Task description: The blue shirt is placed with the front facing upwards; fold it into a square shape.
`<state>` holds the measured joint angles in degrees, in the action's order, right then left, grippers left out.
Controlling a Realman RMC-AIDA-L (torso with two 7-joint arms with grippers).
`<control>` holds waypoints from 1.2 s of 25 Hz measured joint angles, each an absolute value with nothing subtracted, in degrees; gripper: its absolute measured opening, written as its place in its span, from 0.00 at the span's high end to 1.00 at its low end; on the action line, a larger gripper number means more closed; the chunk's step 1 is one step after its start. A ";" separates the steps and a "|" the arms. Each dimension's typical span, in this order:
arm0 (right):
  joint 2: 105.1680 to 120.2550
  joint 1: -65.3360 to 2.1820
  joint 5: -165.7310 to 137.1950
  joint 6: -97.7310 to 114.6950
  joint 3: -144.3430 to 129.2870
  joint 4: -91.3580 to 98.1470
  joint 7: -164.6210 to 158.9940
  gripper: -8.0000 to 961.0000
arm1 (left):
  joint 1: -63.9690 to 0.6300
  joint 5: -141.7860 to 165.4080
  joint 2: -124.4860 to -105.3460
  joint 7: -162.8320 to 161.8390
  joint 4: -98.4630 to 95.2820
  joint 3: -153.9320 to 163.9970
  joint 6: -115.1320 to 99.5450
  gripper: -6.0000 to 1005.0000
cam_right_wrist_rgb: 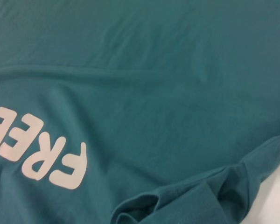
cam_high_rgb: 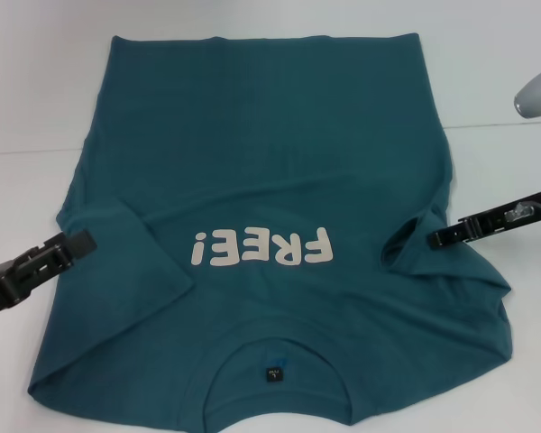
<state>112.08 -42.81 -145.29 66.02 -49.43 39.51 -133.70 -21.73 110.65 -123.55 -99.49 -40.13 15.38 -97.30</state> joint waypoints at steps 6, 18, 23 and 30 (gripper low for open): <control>112.59 -43.31 -145.29 67.69 -49.57 39.47 -133.72 0.34 | -22.13 110.65 -123.49 -99.49 -40.01 15.38 -97.21 0.07; 112.89 -44.24 -148.94 67.95 -49.66 39.99 -136.83 0.37 | -21.99 110.65 -123.51 -99.42 -39.90 15.38 -97.22 0.07; 112.84 -44.28 -148.99 68.50 -49.65 40.49 -137.16 0.63 | -21.92 110.65 -123.57 -99.37 -39.90 15.45 -97.20 0.07; 112.71 -43.29 -151.20 71.34 -49.38 45.03 -140.09 0.93 | -21.73 110.66 -123.59 -99.39 -39.90 15.37 -97.32 0.07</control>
<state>112.71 -43.29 -151.20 71.34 -49.38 45.03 -140.09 -21.73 110.66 -123.59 -99.39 -39.90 15.37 -97.31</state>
